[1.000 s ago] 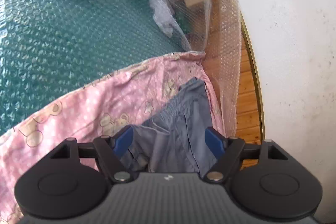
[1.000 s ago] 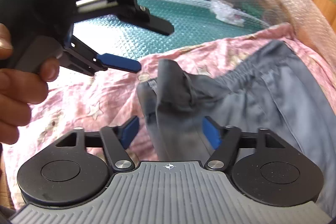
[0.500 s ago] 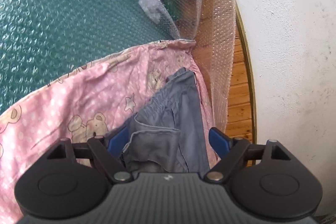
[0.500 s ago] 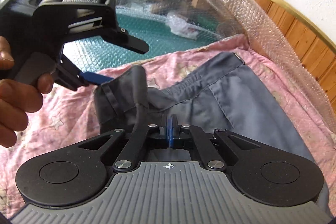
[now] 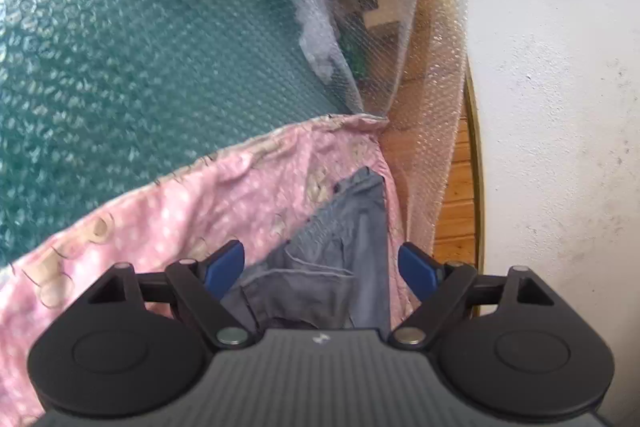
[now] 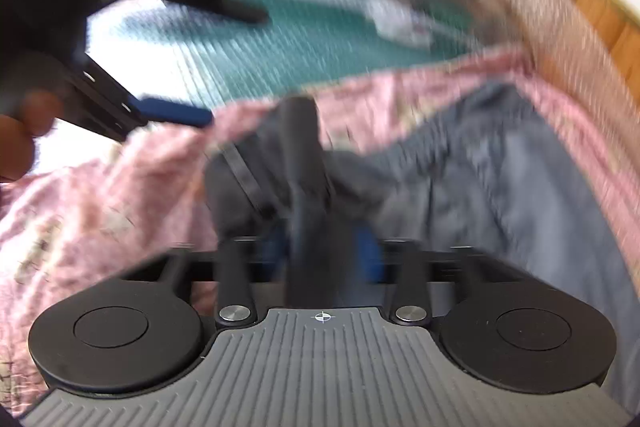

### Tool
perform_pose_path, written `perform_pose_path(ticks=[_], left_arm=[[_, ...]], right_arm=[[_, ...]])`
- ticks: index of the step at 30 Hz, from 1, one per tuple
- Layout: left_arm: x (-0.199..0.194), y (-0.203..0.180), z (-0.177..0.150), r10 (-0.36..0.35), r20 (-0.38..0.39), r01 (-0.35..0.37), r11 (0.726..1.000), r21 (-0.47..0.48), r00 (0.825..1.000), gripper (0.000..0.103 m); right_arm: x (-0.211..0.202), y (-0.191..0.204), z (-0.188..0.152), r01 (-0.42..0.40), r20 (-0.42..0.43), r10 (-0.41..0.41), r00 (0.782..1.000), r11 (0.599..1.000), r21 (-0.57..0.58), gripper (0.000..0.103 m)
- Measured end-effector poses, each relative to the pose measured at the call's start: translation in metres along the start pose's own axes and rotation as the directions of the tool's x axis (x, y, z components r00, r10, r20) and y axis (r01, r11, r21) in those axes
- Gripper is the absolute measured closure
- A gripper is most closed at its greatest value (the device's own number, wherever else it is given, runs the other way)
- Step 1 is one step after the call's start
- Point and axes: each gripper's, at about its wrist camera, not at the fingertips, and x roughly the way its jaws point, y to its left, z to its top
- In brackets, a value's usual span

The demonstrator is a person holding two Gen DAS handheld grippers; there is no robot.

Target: Fold clothes

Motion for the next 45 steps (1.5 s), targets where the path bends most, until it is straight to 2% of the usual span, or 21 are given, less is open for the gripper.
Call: perform_pose_path(ticks=[2, 6, 9, 11, 14, 20, 23, 27, 31, 32, 36, 38, 39, 40, 41, 42, 44, 45], left_arm=[[0.004, -0.004, -0.004, -0.043, -0.019, 0.043, 0.999, -0.005, 0.999, 0.018], [0.016, -0.012, -0.014, -0.112, -0.058, 0.110, 0.993, -0.030, 0.992, 0.018], [0.020, -0.015, -0.021, -0.158, -0.061, 0.154, 0.986, -0.066, 0.986, 0.018], [0.017, -0.011, -0.022, -0.176, -0.045, 0.170, 0.980, -0.100, 0.983, 0.018], [0.017, -0.002, -0.022, -0.144, -0.052, 0.136, 0.981, -0.135, 0.988, 0.019], [-0.023, 0.000, -0.021, -0.185, 0.006, 0.183, 0.966, -0.182, 0.983, 0.019], [-0.017, -0.010, -0.022, -0.239, -0.027, 0.231, 0.957, -0.173, 0.971, 0.019], [0.024, -0.003, -0.026, -0.190, -0.075, 0.174, 0.968, -0.181, 0.979, 0.017], [0.070, 0.033, -0.029, -0.134, -0.114, 0.098, 0.956, -0.278, 0.984, 0.020], [0.075, 0.036, -0.028, -0.124, -0.127, 0.085, 0.958, -0.275, 0.984, 0.029], [0.073, 0.033, -0.022, -0.085, -0.178, 0.049, 0.979, -0.197, 0.980, 0.028], [0.072, 0.032, -0.019, -0.064, -0.203, 0.032, 0.987, -0.156, 0.977, 0.028], [0.072, 0.031, -0.018, -0.053, -0.215, 0.024, 0.990, -0.136, 0.975, 0.033], [0.072, 0.031, -0.016, -0.042, -0.226, 0.016, 0.993, -0.115, 0.973, 0.050], [0.071, 0.030, -0.015, -0.030, -0.238, 0.008, 0.996, -0.094, 0.971, 0.062], [0.071, 0.029, -0.013, -0.019, -0.249, 0.000, 0.997, -0.073, 0.968, 0.093], [0.070, 0.028, -0.010, 0.005, -0.270, -0.014, 0.999, -0.031, 0.963, 0.093], [0.070, 0.027, -0.009, 0.017, -0.280, -0.021, 1.000, -0.010, 0.960, 0.093]], right_arm=[[-0.013, -0.013, -0.001, 0.044, 0.026, -0.045, 0.999, 0.999, 0.024, 0.103], [-0.038, -0.011, 0.000, 0.099, 0.079, -0.093, 0.993, 0.993, -0.068, 0.103], [-0.037, 0.001, 0.001, 0.135, 0.089, -0.123, 0.988, 0.980, -0.144, 0.103], [-0.035, 0.007, 0.000, 0.144, 0.090, -0.131, 0.987, 0.977, -0.155, 0.103], [-0.033, 0.013, -0.003, 0.144, 0.082, -0.133, 0.988, 0.977, -0.155, 0.103], [-0.024, 0.008, -0.007, 0.150, 0.049, -0.144, 0.988, 0.979, -0.140, 0.103], [-0.024, 0.011, -0.007, 0.142, 0.055, -0.136, 0.989, 0.980, -0.141, 0.103], [-0.033, 0.023, -0.004, 0.157, 0.093, -0.144, 0.985, 0.976, -0.150, 0.103], [-0.031, 0.036, -0.006, 0.153, 0.085, -0.140, 0.987, 0.971, -0.185, 0.103], [-0.027, 0.039, -0.007, 0.143, 0.076, -0.130, 0.989, 0.970, -0.199, 0.103], [-0.010, 0.043, -0.018, 0.059, 0.045, -0.051, 0.998, 0.978, -0.201, 0.102], [-0.007, 0.040, -0.025, -0.013, 0.042, 0.021, 0.999, 0.983, -0.185, 0.082], [-0.010, 0.036, -0.027, -0.065, 0.050, 0.073, 0.996, 0.987, -0.148, 0.070], [-0.016, 0.028, -0.029, -0.106, 0.058, 0.112, 0.992, 0.990, -0.094, 0.063], [-0.026, 0.018, -0.033, -0.134, 0.070, 0.136, 0.988, 0.990, -0.033, 0.062], [-0.036, 0.008, -0.036, -0.161, 0.083, 0.158, 0.984, 0.987, 0.028, 0.062], [-0.055, -0.011, -0.042, -0.216, 0.113, 0.201, 0.973, 0.965, 0.147, 0.062], [-0.065, -0.023, -0.048, -0.221, 0.132, 0.196, 0.972, 0.951, 0.215, 0.062]])
